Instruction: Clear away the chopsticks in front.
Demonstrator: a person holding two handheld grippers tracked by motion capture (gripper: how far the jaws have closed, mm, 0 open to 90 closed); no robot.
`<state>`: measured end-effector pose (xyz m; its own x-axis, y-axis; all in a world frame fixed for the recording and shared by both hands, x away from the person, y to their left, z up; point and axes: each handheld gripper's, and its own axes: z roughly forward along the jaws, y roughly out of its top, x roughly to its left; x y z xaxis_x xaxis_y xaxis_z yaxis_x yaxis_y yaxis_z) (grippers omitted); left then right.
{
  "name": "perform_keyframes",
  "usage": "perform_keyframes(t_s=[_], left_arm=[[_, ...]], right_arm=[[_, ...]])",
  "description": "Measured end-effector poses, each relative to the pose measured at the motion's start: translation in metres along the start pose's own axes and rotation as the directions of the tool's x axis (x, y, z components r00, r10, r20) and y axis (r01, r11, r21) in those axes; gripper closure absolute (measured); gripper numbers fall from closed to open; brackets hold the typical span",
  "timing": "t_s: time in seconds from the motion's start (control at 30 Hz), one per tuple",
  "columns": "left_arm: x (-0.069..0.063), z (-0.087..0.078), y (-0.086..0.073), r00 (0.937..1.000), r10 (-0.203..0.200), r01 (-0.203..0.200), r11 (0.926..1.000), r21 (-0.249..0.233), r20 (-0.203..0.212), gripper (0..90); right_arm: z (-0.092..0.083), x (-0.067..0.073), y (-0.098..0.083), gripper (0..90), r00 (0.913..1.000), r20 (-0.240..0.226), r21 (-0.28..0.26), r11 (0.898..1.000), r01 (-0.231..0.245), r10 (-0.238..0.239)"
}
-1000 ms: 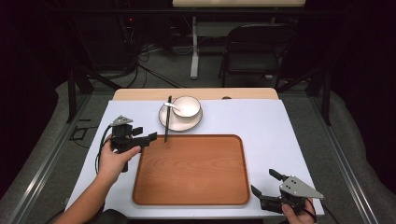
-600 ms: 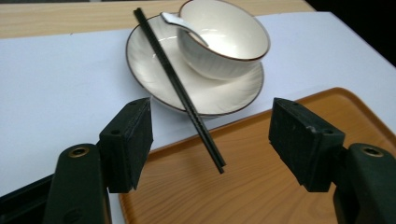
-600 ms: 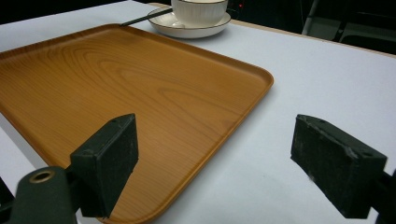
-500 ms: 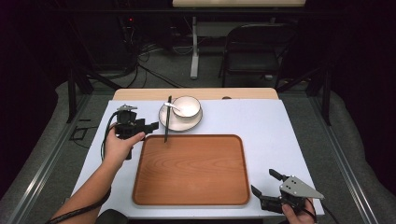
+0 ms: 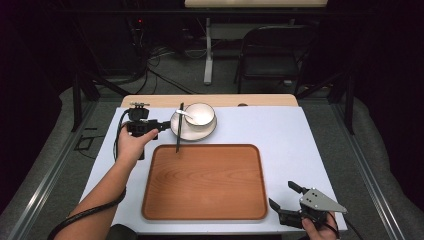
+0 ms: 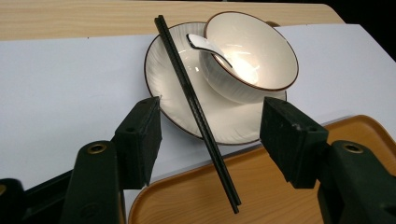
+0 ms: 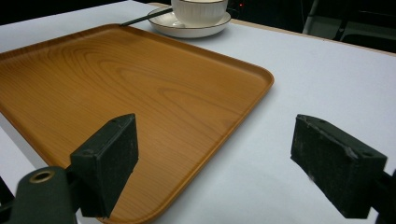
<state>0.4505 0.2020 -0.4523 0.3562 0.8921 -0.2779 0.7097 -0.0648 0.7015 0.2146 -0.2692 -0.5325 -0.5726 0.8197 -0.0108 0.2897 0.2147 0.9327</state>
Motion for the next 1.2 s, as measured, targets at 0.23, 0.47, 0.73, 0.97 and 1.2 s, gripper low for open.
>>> perform_keyframes(t_s=[0.23, 0.47, 0.73, 0.97, 1.2], left_arm=[[0.001, 0.01, 0.009, 0.9997, -0.013, 0.014, 0.9997, 0.022, -0.02, 42.7], [-0.001, 0.026, 0.017, 0.9991, -0.038, 0.04, 0.9956, 0.085, -0.018, 52.7], [0.002, 0.041, 0.02, 0.997, -0.072, 0.075, 0.9915, 0.106, -0.028, 60.3], [0.003, 0.058, 0.022, 0.9949, -0.096, 0.099, 0.9842, 0.146, -0.03, 66.3], [0.003, 0.075, 0.024, 0.9932, -0.105, 0.112, 0.9782, 0.175, -0.052, 71.1]], right_arm=[[0.0, 0.0, 0.0, 14.4, 1.0, -0.003, -0.001, 1.0, -0.005, 0.005], [0.0, 0.0, 0.0, 14.5, 1.0, -0.006, -0.001, 1.0, -0.005, 0.005], [0.0, -0.001, 0.0, 14.4, 0.9999, -0.009, -0.001, 1.0, -0.004, 0.004], [0.0, -0.001, 0.0, 14.4, 0.9999, -0.012, -0.002, 1.0, -0.001, 0.001], [0.0, -0.001, 0.0, 14.5, 0.9999, -0.015, -0.003, 1.0, -0.008, 0.008]])
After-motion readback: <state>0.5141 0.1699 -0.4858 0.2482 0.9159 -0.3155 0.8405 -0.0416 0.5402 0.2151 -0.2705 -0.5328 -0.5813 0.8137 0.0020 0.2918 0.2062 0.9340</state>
